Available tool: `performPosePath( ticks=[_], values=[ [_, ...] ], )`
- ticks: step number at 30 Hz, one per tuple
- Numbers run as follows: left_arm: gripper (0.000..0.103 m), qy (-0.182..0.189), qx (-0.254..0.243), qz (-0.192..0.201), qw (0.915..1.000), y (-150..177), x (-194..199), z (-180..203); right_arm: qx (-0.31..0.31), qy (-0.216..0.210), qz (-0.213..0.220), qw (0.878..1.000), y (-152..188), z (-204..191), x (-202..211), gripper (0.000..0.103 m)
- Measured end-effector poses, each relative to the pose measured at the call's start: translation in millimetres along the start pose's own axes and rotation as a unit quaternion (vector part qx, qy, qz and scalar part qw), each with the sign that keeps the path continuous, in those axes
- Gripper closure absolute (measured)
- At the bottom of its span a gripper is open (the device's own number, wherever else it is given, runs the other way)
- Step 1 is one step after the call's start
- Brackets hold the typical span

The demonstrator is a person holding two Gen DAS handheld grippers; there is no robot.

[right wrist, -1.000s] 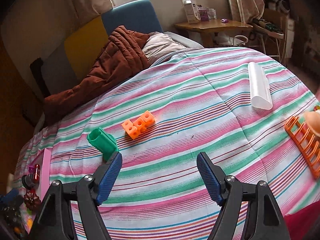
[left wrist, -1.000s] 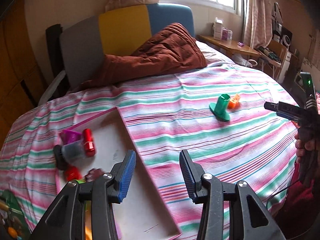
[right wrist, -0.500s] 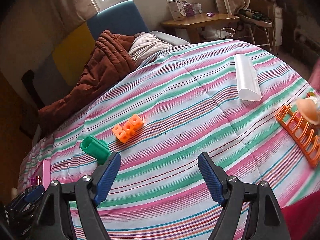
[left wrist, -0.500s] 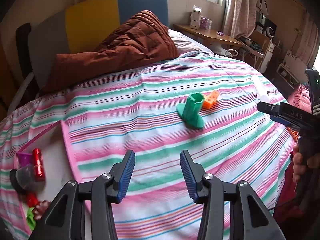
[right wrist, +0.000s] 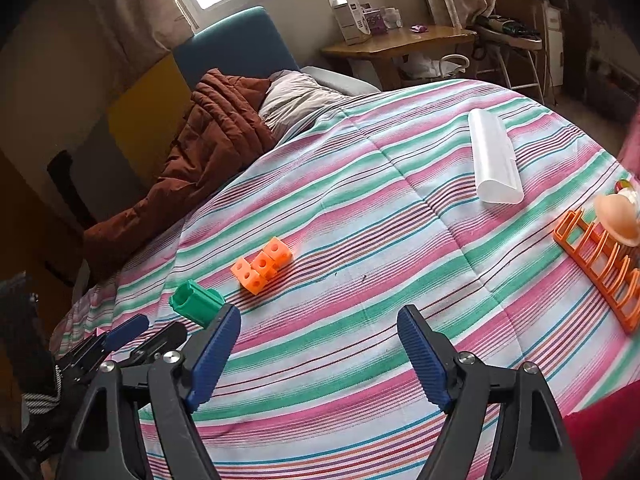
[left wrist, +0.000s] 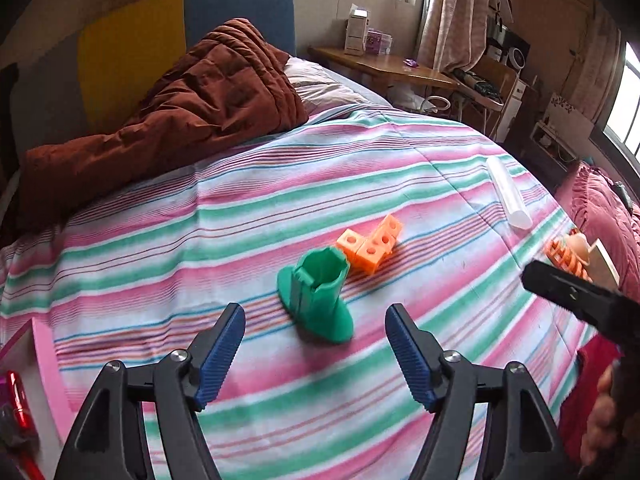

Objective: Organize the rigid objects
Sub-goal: 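Close the left gripper on the green cup-shaped piece, then grasp the orange cube block with the right gripper while the left gripper holds the green cup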

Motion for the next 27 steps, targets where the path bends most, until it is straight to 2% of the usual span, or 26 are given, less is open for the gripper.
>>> performPosePath(
  ticks=[5, 6, 7, 8, 13, 18, 23, 25, 27],
  values=[
    [0.03, -0.006, 0.017, -0.019, 0.9997, -11.5, -35.3, 6.4, -0.007, -0.003, -0.001, 1.0, -1.5, 3.3, -1.1, 0.021],
    [0.039, -0.009, 0.019, -0.022, 0.9995, -12.4, -40.8, 6.5, -0.007, -0.004, -0.002, 1.0, -1.5, 3.4, -1.7, 0.021],
    [0.061, -0.015, 0.023, -0.022, 0.9994, -12.8, -45.4, 5.4, -0.006, -0.004, -0.003, 1.0, -1.4, 3.4, -2.1, 0.021],
    [0.065, -0.013, 0.026, -0.032, 0.999, -12.6, -50.7, 3.8, -0.005, -0.003, -0.003, 1.0, -1.3, 3.3, -2.4, 0.021],
    [0.067, 0.001, 0.033, -0.008, 0.9994, -0.3, -29.1, -6.2, 0.002, -0.006, -0.008, 1.0, 1.4, 1.0, -4.6, 0.021],
    [0.067, 0.012, 0.044, -0.001, 0.9989, 20.1, 4.8, -18.5, 0.022, -0.011, -0.035, 0.999, 11.8, -7.2, -16.0, 0.021],
    [0.067, 0.009, 0.044, 0.012, 0.9989, 44.0, 40.3, -32.0, 0.063, -0.012, -0.075, 0.995, 19.9, -24.8, -37.5, 0.02],
    [0.067, 0.007, 0.048, 0.016, 0.9987, 53.7, 53.0, -38.7, 0.086, -0.014, -0.077, 0.993, 12.7, -33.2, -46.5, 0.015],
    [0.067, 0.01, 0.053, 0.015, 0.9984, 61.5, 61.1, -43.5, 0.123, -0.02, -0.079, 0.989, 1.2, -43.6, -59.3, 0.014]
  ],
)
Point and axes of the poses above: each gripper's, at about its wrist camera, not at the fingertips, and x roughly against the way its jaws point, z to its right, y to its underside, the point moved 1 cm from there along -x, roughly the way its jaws point, and after that the axes turned 7 degrees about -y, right-handed, at the moved point
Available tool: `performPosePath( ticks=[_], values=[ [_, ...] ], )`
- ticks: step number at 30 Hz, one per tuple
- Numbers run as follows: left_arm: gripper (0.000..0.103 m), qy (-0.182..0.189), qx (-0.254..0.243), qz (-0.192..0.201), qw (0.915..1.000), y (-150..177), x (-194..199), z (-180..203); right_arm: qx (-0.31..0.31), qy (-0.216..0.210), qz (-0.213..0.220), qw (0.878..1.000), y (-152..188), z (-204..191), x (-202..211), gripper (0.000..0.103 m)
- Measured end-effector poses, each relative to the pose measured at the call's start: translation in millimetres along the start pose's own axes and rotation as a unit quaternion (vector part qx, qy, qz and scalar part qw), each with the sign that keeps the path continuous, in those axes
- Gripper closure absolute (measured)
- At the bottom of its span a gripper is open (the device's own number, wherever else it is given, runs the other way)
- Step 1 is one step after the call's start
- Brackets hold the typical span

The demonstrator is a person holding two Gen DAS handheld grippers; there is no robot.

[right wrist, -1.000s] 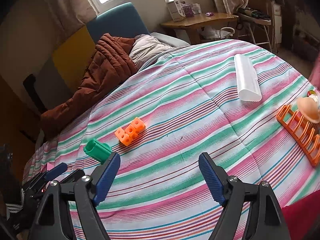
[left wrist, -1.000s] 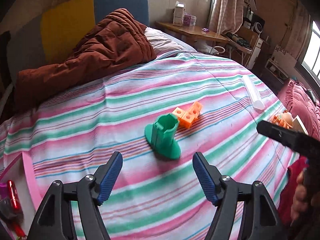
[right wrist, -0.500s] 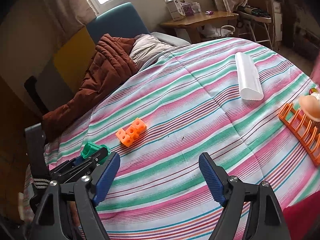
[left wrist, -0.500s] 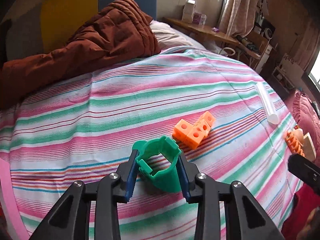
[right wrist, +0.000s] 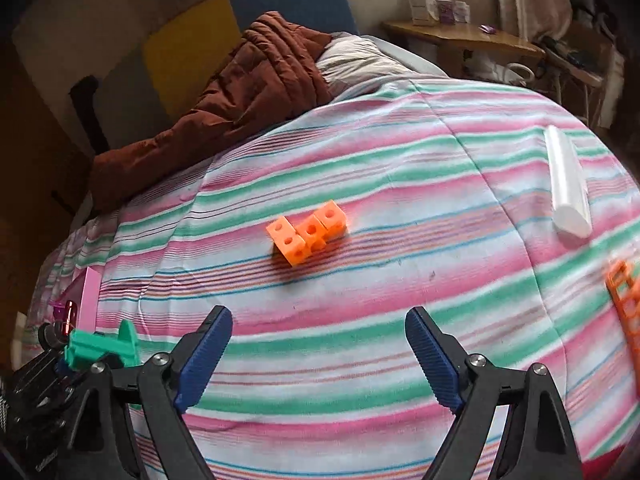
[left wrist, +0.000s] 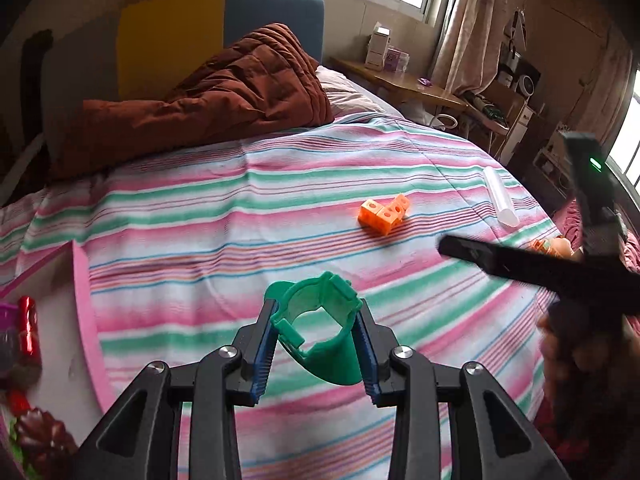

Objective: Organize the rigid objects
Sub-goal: 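Grasp the orange cube block with the right gripper while the left gripper holds the green cup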

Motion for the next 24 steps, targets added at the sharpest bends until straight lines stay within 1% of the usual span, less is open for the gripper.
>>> performPosePath(
  ticks=[2, 4, 6, 8, 11, 13, 14, 15, 16, 19, 21, 24],
  values=[
    [0.067, -0.002, 0.006, 0.005, 1.0, 6.8, 10.6, -6.2, 0.048, -0.011, -0.013, 0.999, -15.2, -8.3, -14.3, 0.011],
    [0.067, -0.008, 0.007, 0.011, 0.9999, 11.5, 21.0, -11.4, 0.092, -0.002, -0.033, 0.995, -27.4, -14.9, -31.2, 0.011],
    [0.067, -0.007, 0.011, 0.014, 0.9998, 13.6, 30.0, -17.9, 0.12, 0.007, -0.05, 0.991, -38.1, -17.7, -46.9, 0.01],
    [0.067, -0.009, 0.02, 0.017, 0.9996, 14.6, 37.9, -25.0, 0.135, 0.018, -0.064, 0.989, -46.0, -17.5, -61.2, 0.01],
    [0.067, -0.009, 0.029, 0.021, 0.9993, 14.0, 45.2, -32.2, 0.143, 0.022, -0.087, 0.986, -53.1, -13.4, -79.6, 0.01],
    [0.067, -0.009, 0.034, 0.023, 0.9991, 13.8, 49.0, -36.1, 0.146, 0.034, -0.096, 0.984, -55.2, -10.5, -89.5, 0.01],
    [0.067, -0.011, 0.035, 0.025, 0.999, 13.9, 50.4, -36.9, 0.146, 0.035, -0.099, 0.984, -56.6, -9.1, -93.7, 0.014],
    [0.067, -0.015, 0.035, 0.027, 0.9989, 14.1, 51.9, -37.7, 0.144, 0.039, -0.104, 0.983, -57.2, -7.4, -97.4, 0.023],
    [0.067, -0.018, 0.034, 0.028, 0.9989, 14.8, 53.0, -38.0, 0.139, 0.045, -0.113, 0.983, -56.8, -5.9, -100.5, 0.038],
    [0.067, -0.029, 0.035, 0.032, 0.9985, 17.6, 58.3, -40.3, 0.136, 0.039, -0.112, 0.984, -49.7, -9.0, -95.8, 0.038],
    [0.067, -0.041, 0.033, 0.036, 0.998, 19.6, 62.0, -41.4, 0.15, 0.043, -0.111, 0.981, -37.5, -15.0, -89.5, 0.038],
    [0.067, -0.052, 0.033, 0.036, 0.9975, 24.4, 66.6, -45.0, 0.141, 0.032, -0.106, 0.984, -15.8, -19.9, -75.4, 0.038]
  ],
)
Point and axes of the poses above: each gripper's, at about its wrist camera, not at the fingertips, and x roughly against the way its jaws point, z to its right, y to its underside, the point moved 1 cm from there along -x, roughly the way its jaws point, and after that the axes turned 7 degrees about -y, right-handed, at the moved point
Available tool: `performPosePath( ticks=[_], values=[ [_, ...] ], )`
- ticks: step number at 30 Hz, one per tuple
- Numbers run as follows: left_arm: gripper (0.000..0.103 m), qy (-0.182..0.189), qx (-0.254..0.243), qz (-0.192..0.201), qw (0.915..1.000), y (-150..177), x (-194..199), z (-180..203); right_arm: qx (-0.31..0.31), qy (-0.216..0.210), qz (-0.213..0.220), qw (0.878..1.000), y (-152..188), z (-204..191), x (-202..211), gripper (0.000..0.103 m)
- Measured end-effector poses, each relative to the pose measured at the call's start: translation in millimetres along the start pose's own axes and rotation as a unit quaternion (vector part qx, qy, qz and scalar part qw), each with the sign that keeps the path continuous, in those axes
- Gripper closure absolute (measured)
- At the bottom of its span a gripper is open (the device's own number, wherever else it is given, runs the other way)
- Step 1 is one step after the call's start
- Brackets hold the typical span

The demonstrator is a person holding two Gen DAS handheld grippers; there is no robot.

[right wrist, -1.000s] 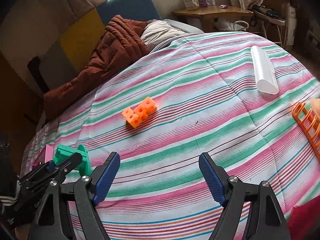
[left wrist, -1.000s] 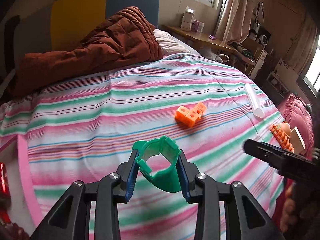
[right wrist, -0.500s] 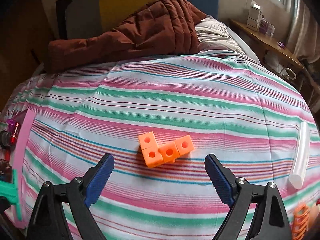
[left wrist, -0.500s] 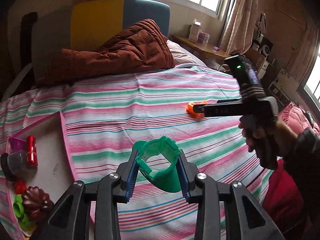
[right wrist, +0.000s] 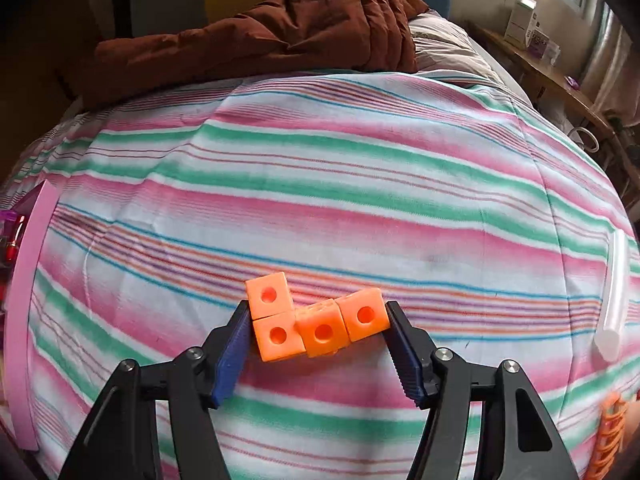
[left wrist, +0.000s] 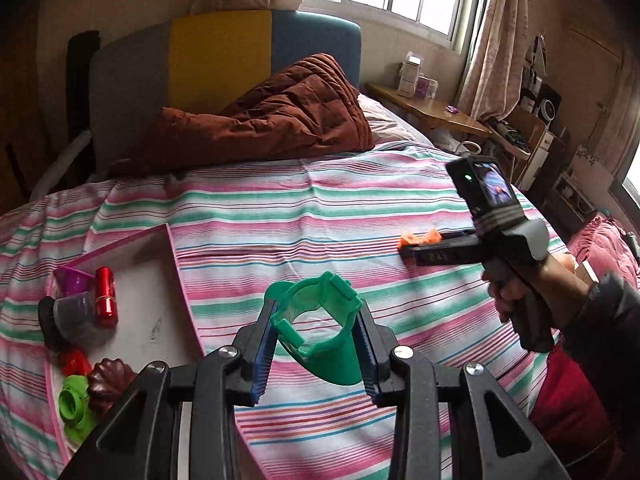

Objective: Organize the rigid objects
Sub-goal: 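Grasp the orange cube block with the right gripper while the left gripper holds the green cup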

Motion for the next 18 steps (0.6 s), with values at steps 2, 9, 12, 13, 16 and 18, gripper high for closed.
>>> performPosePath(
  ticks=[2, 9, 12, 13, 16, 18],
  values=[
    [0.067, -0.009, 0.002, 0.0, 1.0, 4.0, 3.2, -3.8, -0.006, -0.003, 0.004, 1.0, 16.7, -7.7, 7.4, 0.038],
    [0.067, -0.025, 0.009, 0.002, 0.9996, 17.2, 16.0, -16.2, -0.006, -0.009, 0.013, 1.0, 67.9, -33.1, 31.4, 0.038],
    [0.067, -0.029, 0.011, 0.004, 0.9995, 23.0, 21.7, -20.5, 0.001, -0.002, 0.021, 1.0, 79.0, -38.1, 34.9, 0.038],
    [0.067, -0.03, 0.012, 0.004, 0.9995, 24.8, 23.3, -21.8, -0.001, -0.002, 0.025, 1.0, 80.8, -38.0, 35.0, 0.038],
    [0.067, -0.037, 0.014, 0.002, 0.9992, 32.9, 28.5, -26.7, -0.006, -0.001, 0.04, 0.999, 82.6, -35.6, 34.8, 0.038],
    [0.067, -0.041, 0.017, 0.002, 0.999, 37.9, 32.6, -30.1, -0.002, 0.002, 0.046, 0.999, 84.0, -37.2, 35.3, 0.038]
  ],
)
Point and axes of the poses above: each gripper's, at about its wrist camera, not at the fingertips, and x roughly against the way its jaws point, z to its right, y to its underside, the point moved 1 cm from there along -x, roughly the way its jaws point, and after that the axes turned 7 degrees about -y, right-handed, at the moved point
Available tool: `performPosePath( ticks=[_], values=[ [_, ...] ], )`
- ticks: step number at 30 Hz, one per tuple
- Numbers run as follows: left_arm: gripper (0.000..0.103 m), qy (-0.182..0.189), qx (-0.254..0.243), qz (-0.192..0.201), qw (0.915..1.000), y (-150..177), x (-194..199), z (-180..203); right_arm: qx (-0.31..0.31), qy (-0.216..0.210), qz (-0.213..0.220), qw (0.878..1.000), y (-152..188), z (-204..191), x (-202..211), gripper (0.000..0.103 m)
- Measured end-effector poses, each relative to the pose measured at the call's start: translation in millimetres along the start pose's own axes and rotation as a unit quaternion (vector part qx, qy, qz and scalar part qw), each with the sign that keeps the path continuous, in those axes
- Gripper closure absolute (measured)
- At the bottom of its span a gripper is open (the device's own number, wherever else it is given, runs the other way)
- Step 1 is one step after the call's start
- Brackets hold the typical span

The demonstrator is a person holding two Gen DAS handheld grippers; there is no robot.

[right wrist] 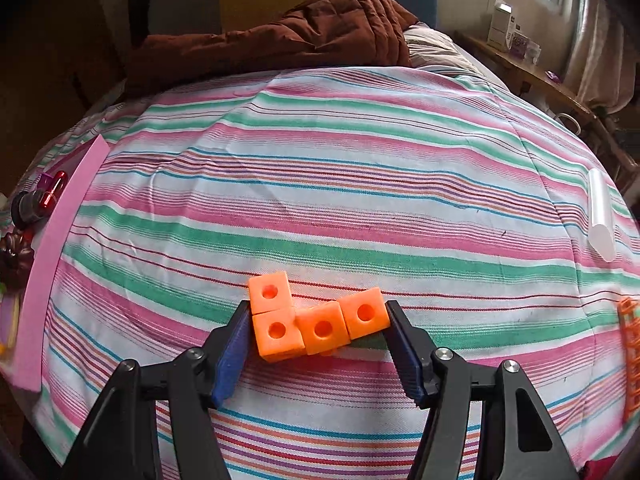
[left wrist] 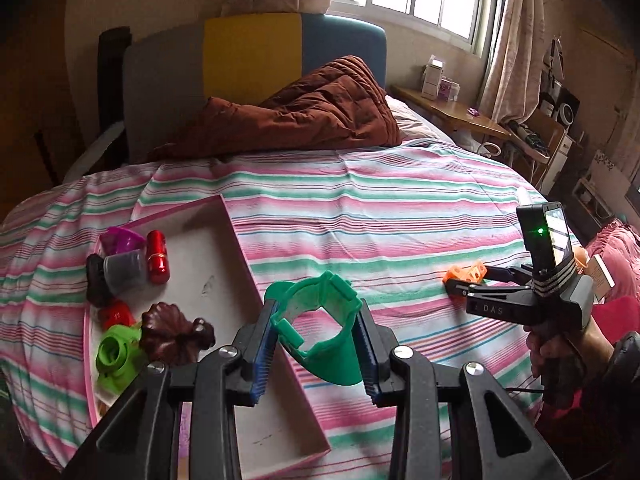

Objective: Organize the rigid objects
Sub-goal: 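Grasp the orange cube block with the right gripper while the left gripper holds the green cup, then carry the green cup into the tray and open the left gripper while the right gripper holds the cubes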

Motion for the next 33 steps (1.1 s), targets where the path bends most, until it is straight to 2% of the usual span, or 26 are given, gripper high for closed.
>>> performPosePath(
  ticks=[8, 20, 27, 33],
  values=[
    [0.067, -0.02, 0.027, -0.014, 0.9993, 24.7, 10.8, -33.5, 0.01, 0.004, 0.005, 1.0, 0.1, -2.2, -1.2, 0.038],
    [0.067, -0.06, 0.136, -0.016, 0.9888, 47.0, 37.7, -126.5, 0.015, 0.006, 0.001, 1.0, -1.9, -4.6, -2.7, 0.038],
    [0.067, -0.02, 0.161, -0.02, 0.9866, 23.2, 16.4, -140.5, 0.016, 0.006, 0.001, 1.0, -2.1, -4.4, -3.2, 0.038],
    [0.067, -0.006, 0.156, -0.013, 0.9876, -20.8, -17.3, -136.4, 0.017, 0.006, 0.001, 1.0, -2.5, -4.6, -3.4, 0.038]
  ],
)
Point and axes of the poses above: each gripper's, at about its wrist camera, not at the fingertips, and x roughly against the way its jaws point, z to its right, y to its underside, the point moved 1 cm from there along -x, roughly the way its jaws point, and after that the axes turned 7 degrees about -y, right-handed, at the moved point
